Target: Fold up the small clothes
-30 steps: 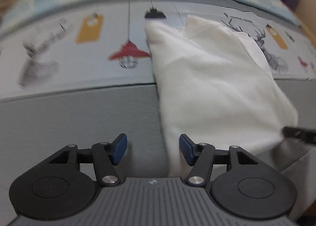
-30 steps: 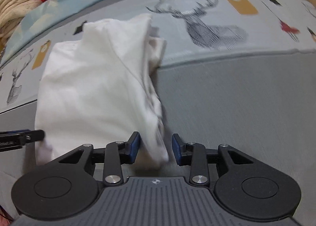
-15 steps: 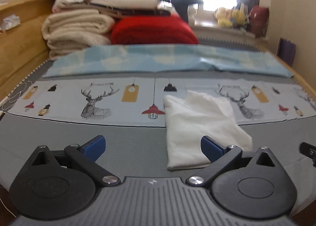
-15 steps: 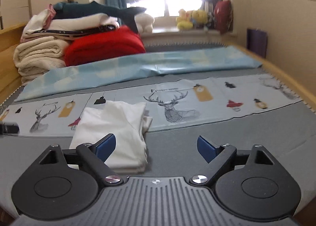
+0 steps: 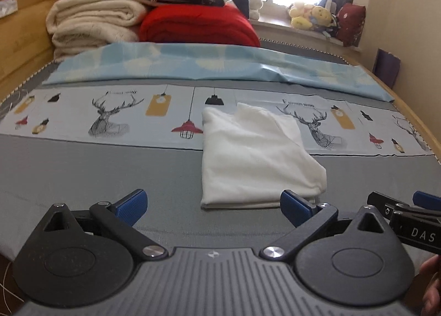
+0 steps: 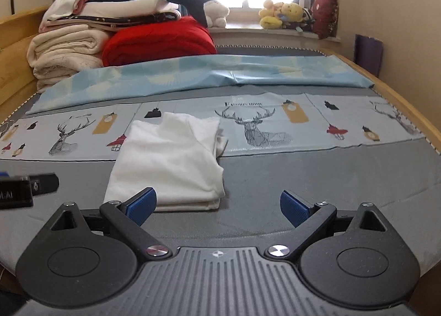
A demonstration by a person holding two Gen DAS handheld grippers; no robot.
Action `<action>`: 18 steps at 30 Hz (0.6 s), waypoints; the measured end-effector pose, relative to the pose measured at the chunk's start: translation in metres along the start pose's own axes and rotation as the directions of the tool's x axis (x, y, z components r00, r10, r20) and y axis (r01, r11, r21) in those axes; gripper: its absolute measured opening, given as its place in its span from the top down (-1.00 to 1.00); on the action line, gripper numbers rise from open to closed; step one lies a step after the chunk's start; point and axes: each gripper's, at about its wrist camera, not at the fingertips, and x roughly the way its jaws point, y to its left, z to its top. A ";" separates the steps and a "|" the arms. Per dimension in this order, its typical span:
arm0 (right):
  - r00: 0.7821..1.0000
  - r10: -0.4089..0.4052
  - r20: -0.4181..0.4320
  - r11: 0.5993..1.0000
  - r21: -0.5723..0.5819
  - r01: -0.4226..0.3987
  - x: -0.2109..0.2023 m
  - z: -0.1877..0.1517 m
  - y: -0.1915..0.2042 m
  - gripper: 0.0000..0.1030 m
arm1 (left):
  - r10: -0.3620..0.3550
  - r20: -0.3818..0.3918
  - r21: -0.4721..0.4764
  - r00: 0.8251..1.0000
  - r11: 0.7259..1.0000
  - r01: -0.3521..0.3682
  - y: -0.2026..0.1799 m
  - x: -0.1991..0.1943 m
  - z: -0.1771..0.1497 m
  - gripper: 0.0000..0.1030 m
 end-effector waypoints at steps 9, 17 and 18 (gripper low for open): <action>1.000 0.014 -0.020 1.000 -0.028 -0.014 0.006 -0.001 0.008 -0.87 | 0.019 0.018 0.006 1.000 1.000 -0.019 0.002 0.005 0.000 -0.99; 1.000 0.023 -0.010 1.000 -0.013 -0.023 0.005 -0.001 0.004 -0.87 | 0.006 0.019 0.017 1.000 1.000 -0.006 0.003 0.005 -0.001 -0.99; 1.000 0.023 -0.011 1.000 -0.013 -0.023 0.005 -0.001 0.004 -0.87 | 0.006 0.017 0.016 1.000 1.000 -0.006 0.003 0.006 -0.001 -0.99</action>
